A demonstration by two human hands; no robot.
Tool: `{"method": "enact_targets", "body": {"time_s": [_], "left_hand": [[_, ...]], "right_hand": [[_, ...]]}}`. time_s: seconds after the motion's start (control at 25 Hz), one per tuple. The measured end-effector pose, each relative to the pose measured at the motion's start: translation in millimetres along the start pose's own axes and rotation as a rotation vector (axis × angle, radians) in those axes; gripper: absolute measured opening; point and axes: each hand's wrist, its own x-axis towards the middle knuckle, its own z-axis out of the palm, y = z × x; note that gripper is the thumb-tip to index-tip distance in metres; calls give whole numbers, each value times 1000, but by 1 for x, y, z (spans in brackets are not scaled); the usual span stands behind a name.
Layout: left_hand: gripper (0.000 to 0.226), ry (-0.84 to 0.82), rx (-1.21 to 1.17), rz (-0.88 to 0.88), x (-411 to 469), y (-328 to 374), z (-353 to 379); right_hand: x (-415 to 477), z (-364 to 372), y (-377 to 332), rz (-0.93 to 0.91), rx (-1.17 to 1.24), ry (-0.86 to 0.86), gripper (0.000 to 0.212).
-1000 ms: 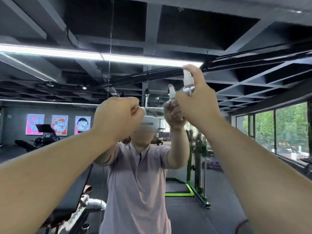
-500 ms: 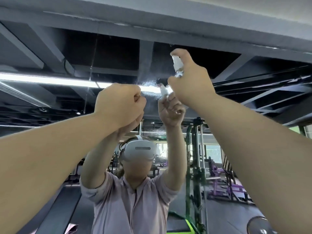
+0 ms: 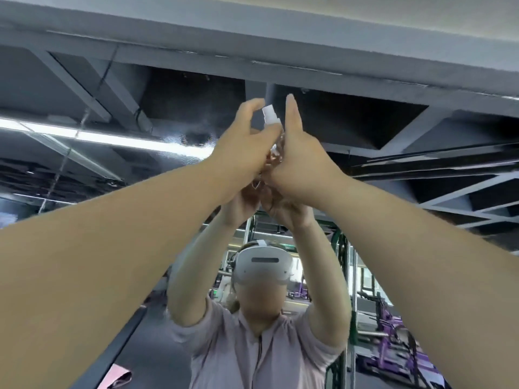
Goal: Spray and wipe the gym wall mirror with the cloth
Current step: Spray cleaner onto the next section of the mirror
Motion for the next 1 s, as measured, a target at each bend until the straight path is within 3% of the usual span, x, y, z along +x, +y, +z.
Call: {"method": "enact_targets", "body": {"time_s": [0.16,0.24,0.32,0.44,0.52,0.6,0.76,1.0], "left_hand": [[31,171,27,94,-6,4,28],[30,282,63,170,-9,6,39],[33,283,-16,161,-14,11,49],[53,132,-169,55,-16,18,56],[58,153,-137,68,-14,18,46],[58,212,-42,118,-12,13,29],[47,115,426,179,-8,7,6],[43,-83,544,75,-10,13,25]], "right_hand": [[-13,-10,22,38,121,25,101],[-23,-10,28,97,150,84,69],[-29,-8,28,70,103,143,39],[-31,-8,23,-18,100,191,45],[-34,-13,22,-39,79,134,74],[-44,-21,29,-59,-101,97,95],[-66,-47,47,42,-202,327,80],[-86,-77,77,140,-214,379,71]]}}
